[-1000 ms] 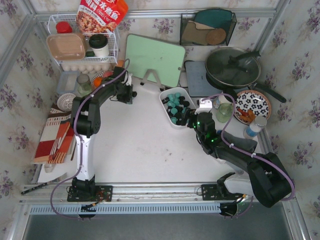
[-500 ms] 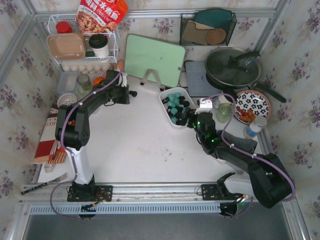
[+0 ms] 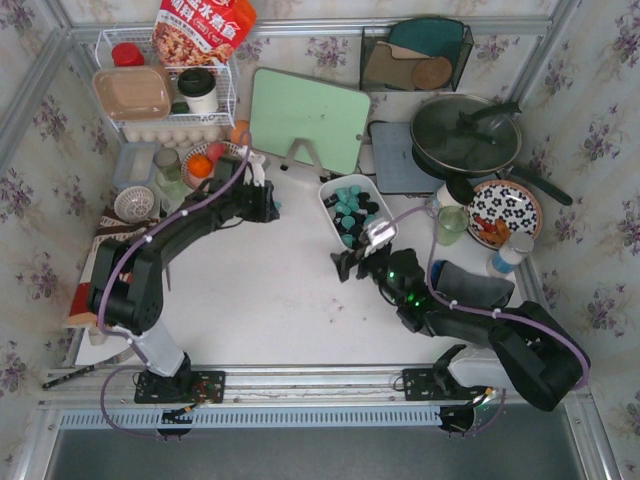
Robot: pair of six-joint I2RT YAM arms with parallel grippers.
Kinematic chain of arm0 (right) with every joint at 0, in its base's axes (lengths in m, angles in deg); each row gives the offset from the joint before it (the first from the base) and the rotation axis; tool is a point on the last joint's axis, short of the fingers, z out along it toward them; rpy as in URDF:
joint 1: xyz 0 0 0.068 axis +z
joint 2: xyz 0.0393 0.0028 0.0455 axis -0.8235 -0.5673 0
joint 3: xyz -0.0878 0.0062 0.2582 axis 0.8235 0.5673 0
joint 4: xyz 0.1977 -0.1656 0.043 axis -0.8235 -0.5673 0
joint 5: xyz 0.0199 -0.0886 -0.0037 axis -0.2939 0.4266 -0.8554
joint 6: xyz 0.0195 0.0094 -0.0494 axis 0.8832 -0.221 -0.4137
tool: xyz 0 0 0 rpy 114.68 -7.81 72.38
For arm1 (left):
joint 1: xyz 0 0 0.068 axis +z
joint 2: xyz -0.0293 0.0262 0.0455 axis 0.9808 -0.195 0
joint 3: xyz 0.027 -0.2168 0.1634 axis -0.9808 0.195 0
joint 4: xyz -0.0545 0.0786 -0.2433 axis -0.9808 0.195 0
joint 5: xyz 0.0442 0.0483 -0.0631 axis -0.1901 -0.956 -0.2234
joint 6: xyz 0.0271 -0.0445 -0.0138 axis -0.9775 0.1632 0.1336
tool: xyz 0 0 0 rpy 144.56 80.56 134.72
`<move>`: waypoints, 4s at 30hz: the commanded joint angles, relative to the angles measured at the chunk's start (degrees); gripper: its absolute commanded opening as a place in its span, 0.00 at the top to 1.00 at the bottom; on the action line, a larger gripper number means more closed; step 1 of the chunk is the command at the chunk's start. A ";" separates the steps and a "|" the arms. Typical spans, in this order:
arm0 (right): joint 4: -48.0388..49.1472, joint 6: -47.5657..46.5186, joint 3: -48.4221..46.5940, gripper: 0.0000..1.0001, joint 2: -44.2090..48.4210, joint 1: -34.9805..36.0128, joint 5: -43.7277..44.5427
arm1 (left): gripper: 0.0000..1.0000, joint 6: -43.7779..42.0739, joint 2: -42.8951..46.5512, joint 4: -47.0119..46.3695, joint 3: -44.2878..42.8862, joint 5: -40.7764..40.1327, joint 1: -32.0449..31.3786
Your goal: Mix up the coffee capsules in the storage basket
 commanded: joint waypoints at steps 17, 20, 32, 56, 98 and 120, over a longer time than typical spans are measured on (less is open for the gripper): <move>27.90 -19.44 6.98 0.11 2.73 13.03 -4.48 | 1.00 -4.13 28.64 -14.93 30.40 2.58 -16.60; 7.74 -12.36 -0.62 0.12 7.35 13.00 -3.85 | 0.99 -5.92 32.34 -19.69 33.84 -0.30 -17.77; -27.51 10.61 -16.02 0.14 9.69 11.21 -5.97 | 0.98 -29.07 34.03 -47.82 45.34 6.85 -19.11; -28.23 20.54 -19.12 0.24 2.17 7.57 -17.47 | 1.00 -36.41 35.19 -45.07 46.34 6.62 -24.18; -31.06 9.10 -28.83 0.97 -11.75 -11.82 8.20 | 0.01 -30.66 37.68 -45.03 46.82 -17.98 -24.82; -32.88 13.70 -40.17 0.42 -32.10 -19.75 -3.62 | 0.01 -24.41 37.76 -41.58 44.71 -34.41 -23.97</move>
